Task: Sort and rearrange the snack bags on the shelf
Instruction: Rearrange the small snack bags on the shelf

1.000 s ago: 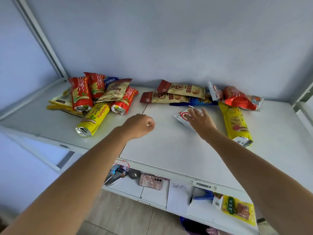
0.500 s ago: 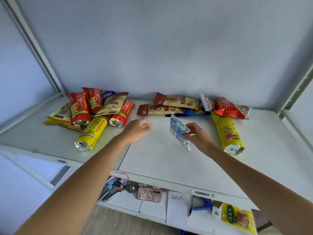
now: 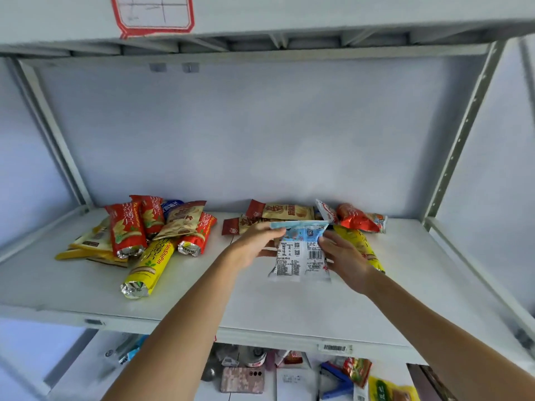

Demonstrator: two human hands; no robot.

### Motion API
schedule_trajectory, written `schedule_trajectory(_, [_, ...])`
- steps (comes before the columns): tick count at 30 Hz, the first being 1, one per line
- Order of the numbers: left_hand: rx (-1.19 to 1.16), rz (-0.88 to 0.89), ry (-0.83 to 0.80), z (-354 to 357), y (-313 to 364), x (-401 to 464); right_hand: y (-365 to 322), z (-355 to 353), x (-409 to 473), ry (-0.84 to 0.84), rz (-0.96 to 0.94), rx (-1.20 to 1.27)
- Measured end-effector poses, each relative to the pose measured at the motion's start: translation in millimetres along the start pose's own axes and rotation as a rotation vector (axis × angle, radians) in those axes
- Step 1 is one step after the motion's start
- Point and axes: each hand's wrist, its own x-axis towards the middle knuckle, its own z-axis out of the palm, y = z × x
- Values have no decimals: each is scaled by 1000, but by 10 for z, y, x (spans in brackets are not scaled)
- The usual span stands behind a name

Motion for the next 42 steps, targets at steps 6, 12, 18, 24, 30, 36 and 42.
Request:
schedule_trajectory(6, [62,172,404,87,190,-46,-140,372,-83,440,-154,-475])
schedule_trajectory(12, [152,241,562,278,482,-177,-134,855,-270,216,-243,-887])
schedule_trajectory(18, [18,261,453,328,582,-281,-301,856,-163,467,-271,-690])
schedule_trajectory(24, [45,207,447,-36,488,-408,-297,703,-72,208,-97,-58])
schedule_trajectory(30, [-59,45,403,-229,428,-442,-283,669,-91,-98,-43,79])
schedule_trajectory(36, [-224,62,489,-334,347,-482,-252,827,1,-128,-36,10])
schedule_trajectory(42, [-232,146,552,-505,326,-560,-250,1013,92,-91,-30,-35])
